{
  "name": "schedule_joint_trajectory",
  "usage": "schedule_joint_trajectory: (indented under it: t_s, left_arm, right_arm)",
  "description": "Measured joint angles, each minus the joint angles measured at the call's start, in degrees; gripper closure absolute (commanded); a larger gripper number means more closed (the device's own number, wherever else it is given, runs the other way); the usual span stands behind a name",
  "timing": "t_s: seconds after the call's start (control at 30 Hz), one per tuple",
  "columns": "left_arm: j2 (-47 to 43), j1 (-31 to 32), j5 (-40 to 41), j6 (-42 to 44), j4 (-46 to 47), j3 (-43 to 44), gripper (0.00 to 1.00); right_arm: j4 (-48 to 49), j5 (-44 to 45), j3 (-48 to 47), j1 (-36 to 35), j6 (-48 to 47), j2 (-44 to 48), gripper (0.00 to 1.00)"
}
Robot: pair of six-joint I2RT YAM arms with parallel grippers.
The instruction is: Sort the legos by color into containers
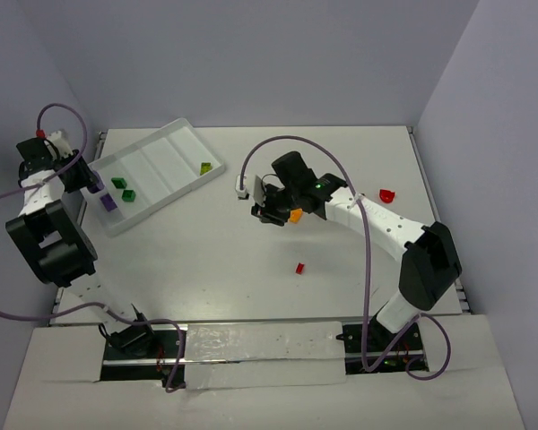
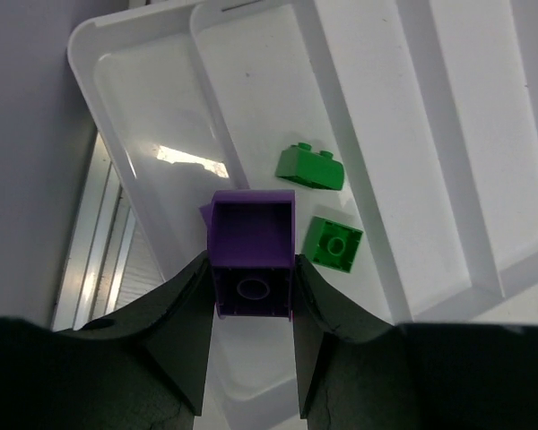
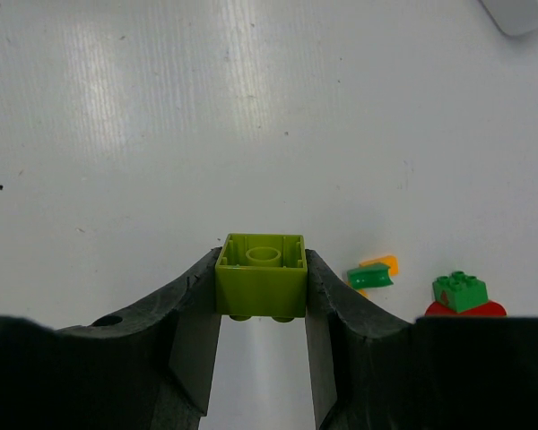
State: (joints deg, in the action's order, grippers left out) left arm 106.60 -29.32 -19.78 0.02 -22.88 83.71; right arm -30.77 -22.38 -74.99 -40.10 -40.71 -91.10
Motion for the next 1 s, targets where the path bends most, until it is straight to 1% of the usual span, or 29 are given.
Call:
schedule_joint_trajectory:
  t_s: [0.17, 0.27, 0.43, 0.53, 0.83, 0.93, 1.0]
  left_arm:
    - [2.9, 0.0, 2.6, 0.8, 0.0, 3.3, 0.94]
    - [4.5, 0.0, 3.4, 0.9, 0.3, 5.2, 0.88]
    - [8.8, 0.0, 3.9, 0.9, -0.2, 10.4, 0.75]
    - [10.5, 0.0, 4.4, 0.9, -0.2, 11.7, 0.69]
    - [13.4, 0.0, 5.7, 0.7, -1.0, 13.4, 0.35]
    - [13.6, 0.1, 5.6, 0.4, -1.7, 14.2, 0.28]
    - [13.6, 0.3, 5.3, 0.0, -2.5, 15.0, 0.26]
  right_arm:
    - [0.2, -2.1, -0.7, 0.0, 0.3, -2.4, 1.0]
    - [0.4, -2.8, -1.1, 0.0, 0.5, -3.2, 1.0]
    - [0.6, -3.3, -1.9, 0.0, 0.5, -3.6, 1.0]
    - [0.8, -3.5, -2.0, 0.0, 0.5, -3.9, 1.0]
    - [1.1, -3.6, -2.2, 0.0, 0.8, -4.1, 1.0]
    - [1.2, -3.6, -2.6, 0.0, 1.2, -4.3, 1.0]
    - [1.3, -3.6, -3.0, 0.0, 2.0, -4.4, 1.0]
